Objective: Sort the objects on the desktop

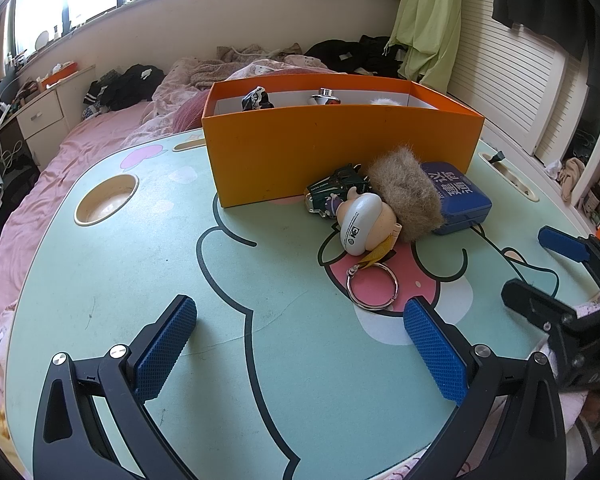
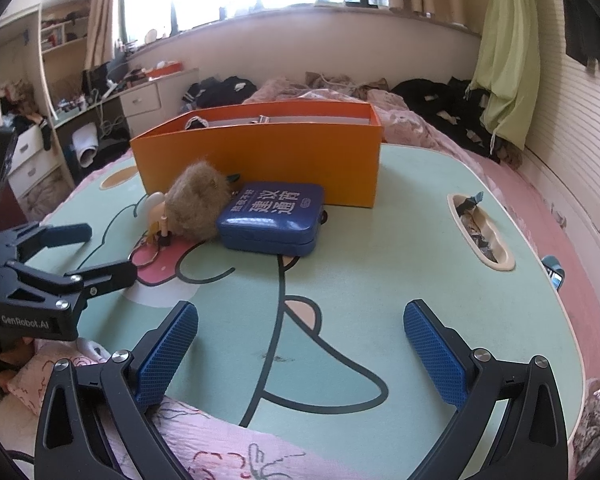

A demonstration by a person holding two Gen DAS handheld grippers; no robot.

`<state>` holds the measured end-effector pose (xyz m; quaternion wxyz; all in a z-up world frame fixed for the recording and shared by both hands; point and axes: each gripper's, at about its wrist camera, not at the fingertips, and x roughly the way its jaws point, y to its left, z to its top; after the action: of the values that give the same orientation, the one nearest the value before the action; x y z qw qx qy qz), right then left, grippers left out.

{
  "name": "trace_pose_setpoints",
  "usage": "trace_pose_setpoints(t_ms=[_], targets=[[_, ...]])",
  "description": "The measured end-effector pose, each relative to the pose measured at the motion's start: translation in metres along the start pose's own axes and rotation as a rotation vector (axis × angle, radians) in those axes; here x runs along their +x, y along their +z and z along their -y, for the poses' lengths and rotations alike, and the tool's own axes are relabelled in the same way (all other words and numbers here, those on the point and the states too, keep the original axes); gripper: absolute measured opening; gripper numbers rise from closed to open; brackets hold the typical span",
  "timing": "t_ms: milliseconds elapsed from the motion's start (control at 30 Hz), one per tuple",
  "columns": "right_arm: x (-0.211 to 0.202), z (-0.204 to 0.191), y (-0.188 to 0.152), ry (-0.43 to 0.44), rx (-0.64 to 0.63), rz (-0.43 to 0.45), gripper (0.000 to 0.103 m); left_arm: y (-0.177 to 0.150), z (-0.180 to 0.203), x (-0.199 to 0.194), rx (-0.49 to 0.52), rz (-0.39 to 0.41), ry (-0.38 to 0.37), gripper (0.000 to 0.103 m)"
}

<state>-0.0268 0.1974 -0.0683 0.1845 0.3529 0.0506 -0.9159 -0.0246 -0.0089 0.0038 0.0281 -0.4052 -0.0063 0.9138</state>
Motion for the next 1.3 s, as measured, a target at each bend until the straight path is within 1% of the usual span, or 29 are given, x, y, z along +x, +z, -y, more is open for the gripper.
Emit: trace_pose_setpoints(t_ms=[100,200,300,367,433,500,533,567,633,667,700,733,767,833,933,1000,1067,1167,1300], targets=[[0.001,0.005,0.014,0.027,0.036,-0.007,0.103,0.0,0.0,0.001,0.0,0.0,0.001,0.103],[0.003,0.008,0.039,0.017,0.091,0.0,0.103,0.0,0.0,0.001,-0.001,0.0,0.0,0.103],[0.015,0.007,0.065,0.015,0.145,-0.041,0.103,-0.001,0.0,0.001,-0.001,0.0,0.0,0.103],[0.025,0.003,0.077,0.006,0.147,-0.062,0.102,-0.001,0.0,0.001,-0.001,0.0,0.0,0.103],[0.035,-0.001,0.084,-0.015,0.141,-0.08,0.097,0.0,0.0,0.0,-0.001,0.0,0.0,0.103],[0.051,-0.003,0.089,-0.057,0.141,-0.125,0.093,-0.001,0.001,0.001,-0.001,0.0,0.0,0.103],[0.057,0.001,0.086,-0.054,0.145,-0.141,0.089,-0.001,0.0,0.0,-0.001,0.0,0.0,0.103],[0.065,0.001,0.085,-0.04,0.151,-0.174,0.088,-0.001,0.0,0.001,-0.001,0.0,0.0,0.103],[0.073,-0.001,0.081,0.013,0.138,-0.223,0.083,0.0,0.001,0.001,0.002,0.0,0.002,0.103],[0.073,-0.006,0.081,-0.004,0.097,-0.227,0.08,0.0,0.001,0.001,0.002,0.0,0.003,0.103],[0.073,-0.011,0.08,-0.018,0.064,-0.232,0.076,0.0,0.001,0.001,0.002,0.0,0.002,0.103],[0.072,-0.015,0.078,-0.038,0.027,-0.229,0.069,0.0,0.002,0.001,0.001,0.0,0.002,0.103],[0.071,-0.019,0.076,-0.055,0.001,-0.224,0.069,0.0,0.002,0.001,0.002,0.0,0.003,0.103],[0.067,-0.019,0.074,-0.053,0.004,-0.215,0.068,0.0,0.002,0.001,0.002,0.0,0.002,0.103],[0.059,-0.012,0.067,-0.034,0.037,-0.193,0.068,0.0,0.003,0.0,0.001,0.001,0.001,0.103],[0.051,-0.003,0.062,-0.009,0.083,-0.161,0.068,0.0,0.003,0.0,0.0,0.001,0.0,0.103],[0.037,0.007,0.055,0.019,0.132,-0.094,0.068,-0.001,0.003,-0.002,-0.001,0.002,-0.001,0.103],[0.019,0.016,0.046,0.0,0.156,-0.021,0.068,-0.001,0.003,-0.002,-0.001,0.002,-0.002,0.103],[0.002,0.026,0.034,-0.005,0.161,0.012,0.068,0.001,0.0,-0.004,0.0,0.006,-0.02,0.103]])
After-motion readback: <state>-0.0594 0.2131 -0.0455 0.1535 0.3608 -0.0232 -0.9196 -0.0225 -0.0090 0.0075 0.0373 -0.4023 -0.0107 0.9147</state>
